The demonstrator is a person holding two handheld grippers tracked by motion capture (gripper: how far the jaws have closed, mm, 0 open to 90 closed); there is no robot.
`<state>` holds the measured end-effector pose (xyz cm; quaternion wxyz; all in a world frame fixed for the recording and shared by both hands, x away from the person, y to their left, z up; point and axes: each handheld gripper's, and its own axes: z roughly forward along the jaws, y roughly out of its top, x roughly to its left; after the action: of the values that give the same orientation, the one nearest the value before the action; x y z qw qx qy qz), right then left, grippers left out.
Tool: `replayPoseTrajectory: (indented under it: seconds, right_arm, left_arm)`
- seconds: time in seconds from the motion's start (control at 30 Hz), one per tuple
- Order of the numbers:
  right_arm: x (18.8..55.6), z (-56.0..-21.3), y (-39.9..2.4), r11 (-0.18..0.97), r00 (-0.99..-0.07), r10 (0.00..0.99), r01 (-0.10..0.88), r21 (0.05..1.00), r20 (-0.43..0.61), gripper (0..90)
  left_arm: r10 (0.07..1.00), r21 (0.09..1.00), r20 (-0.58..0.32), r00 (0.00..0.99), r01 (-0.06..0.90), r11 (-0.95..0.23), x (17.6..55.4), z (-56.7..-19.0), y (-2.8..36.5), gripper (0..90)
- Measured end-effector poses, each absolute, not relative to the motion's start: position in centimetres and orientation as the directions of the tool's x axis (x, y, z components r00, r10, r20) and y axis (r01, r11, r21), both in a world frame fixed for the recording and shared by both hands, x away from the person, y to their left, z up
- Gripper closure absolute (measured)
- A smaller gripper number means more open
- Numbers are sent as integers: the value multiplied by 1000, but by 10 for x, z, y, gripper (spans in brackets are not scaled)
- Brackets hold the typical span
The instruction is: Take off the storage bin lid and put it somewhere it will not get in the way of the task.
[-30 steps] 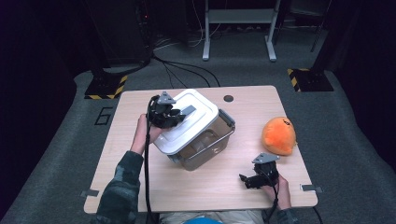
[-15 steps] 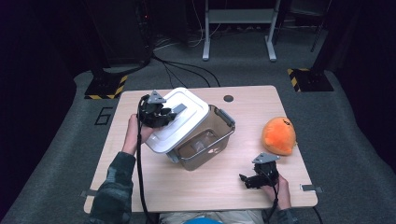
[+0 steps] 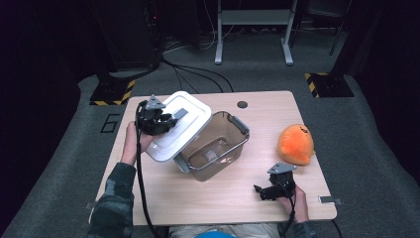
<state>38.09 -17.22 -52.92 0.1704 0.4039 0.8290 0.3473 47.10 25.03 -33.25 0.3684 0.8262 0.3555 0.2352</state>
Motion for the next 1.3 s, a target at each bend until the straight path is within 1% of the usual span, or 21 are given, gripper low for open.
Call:
replayPoseTrajectory:
  seconds: [0.33, 0.8, 1.07, 1.3]
  right_arm:
    - [381, -529, -172, 428, -610, 792, 553, 715, -2, 15]
    - [381, -529, -173, 434, -615, 788, 550, 713, -5, 15]
    - [381, -529, -172, 433, -613, 790, 551, 713, -5, 16]
    - [381, -529, -173, 431, -611, 791, 552, 714, -5, 16]
  left_arm:
    - [804, 781, 122, 582, 444, -440, 469, -333, 273, 663]
    - [872, 788, 92, 481, 501, -359, 470, -343, 303, 663]
    - [909, 790, 70, 410, 533, -302, 470, -353, 316, 664]
    - [943, 786, 48, 329, 570, -240, 472, -366, 327, 664]
